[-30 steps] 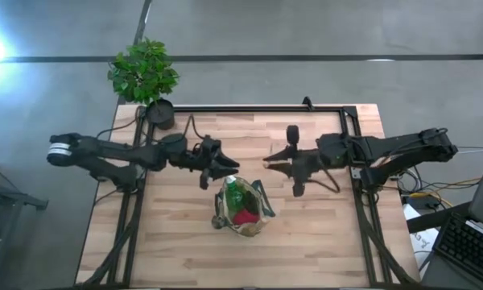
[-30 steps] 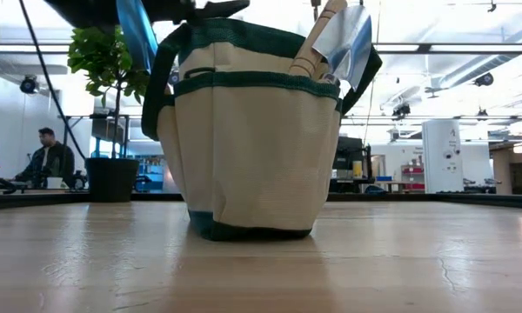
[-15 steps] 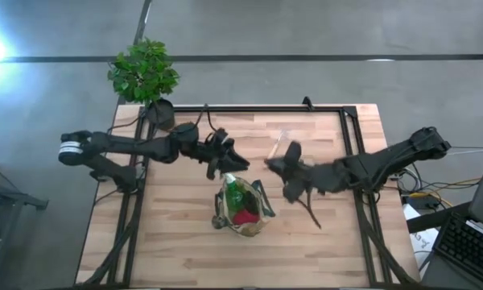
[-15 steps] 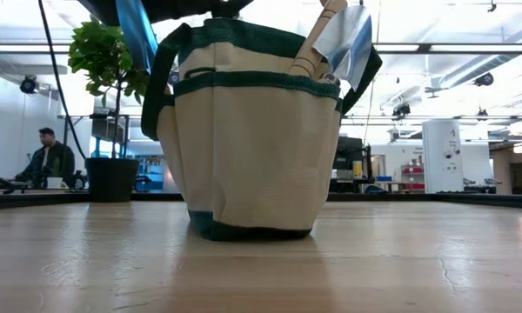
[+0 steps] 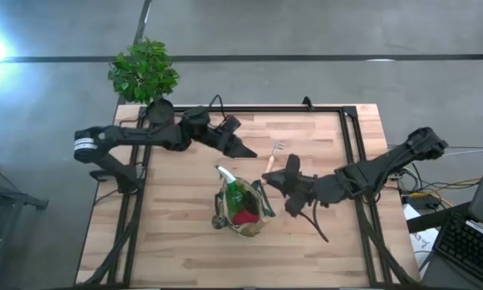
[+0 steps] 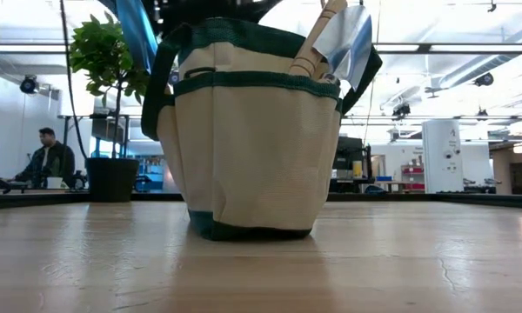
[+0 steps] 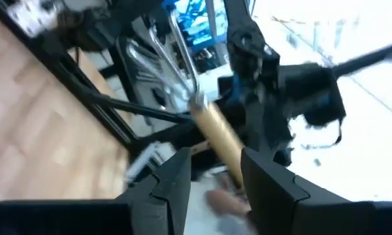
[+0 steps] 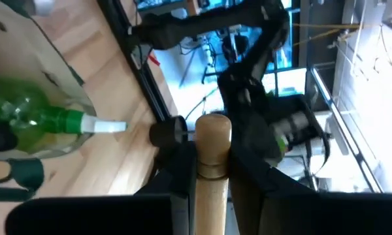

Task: Pick & Place Garden tools in Gardening bag
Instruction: Put the hand rake into the gardening bag

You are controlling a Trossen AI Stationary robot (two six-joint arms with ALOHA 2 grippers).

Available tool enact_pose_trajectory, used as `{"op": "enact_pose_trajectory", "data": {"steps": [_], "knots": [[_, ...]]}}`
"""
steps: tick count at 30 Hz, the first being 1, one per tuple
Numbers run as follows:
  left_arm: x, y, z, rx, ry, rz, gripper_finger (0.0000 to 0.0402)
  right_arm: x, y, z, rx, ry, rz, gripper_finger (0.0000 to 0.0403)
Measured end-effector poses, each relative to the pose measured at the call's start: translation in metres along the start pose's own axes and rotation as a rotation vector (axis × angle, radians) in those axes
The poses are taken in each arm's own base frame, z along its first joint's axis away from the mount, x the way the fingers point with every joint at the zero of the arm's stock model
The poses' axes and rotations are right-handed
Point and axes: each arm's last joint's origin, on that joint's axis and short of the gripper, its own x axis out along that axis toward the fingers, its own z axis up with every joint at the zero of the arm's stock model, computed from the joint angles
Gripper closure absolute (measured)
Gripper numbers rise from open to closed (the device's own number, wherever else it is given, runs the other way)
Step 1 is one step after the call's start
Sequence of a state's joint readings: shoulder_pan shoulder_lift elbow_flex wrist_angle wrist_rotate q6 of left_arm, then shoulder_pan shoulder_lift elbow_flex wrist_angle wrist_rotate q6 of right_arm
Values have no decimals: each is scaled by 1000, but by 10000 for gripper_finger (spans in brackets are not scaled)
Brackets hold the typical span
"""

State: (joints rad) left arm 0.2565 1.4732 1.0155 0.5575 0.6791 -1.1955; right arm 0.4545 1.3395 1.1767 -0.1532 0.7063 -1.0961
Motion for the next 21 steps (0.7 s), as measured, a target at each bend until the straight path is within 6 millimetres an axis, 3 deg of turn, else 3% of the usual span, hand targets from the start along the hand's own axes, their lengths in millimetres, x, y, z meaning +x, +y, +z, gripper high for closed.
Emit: {"op": "enact_pose_trajectory", "data": {"steps": [11, 21], "knots": [[40, 13, 26, -181, 135, -24, 264, 7, 2, 5, -45, 5, -1, 354], [45, 16, 26, -207, 158, -28, 264, 7, 1, 4, -31, 13, 4, 354]]}}
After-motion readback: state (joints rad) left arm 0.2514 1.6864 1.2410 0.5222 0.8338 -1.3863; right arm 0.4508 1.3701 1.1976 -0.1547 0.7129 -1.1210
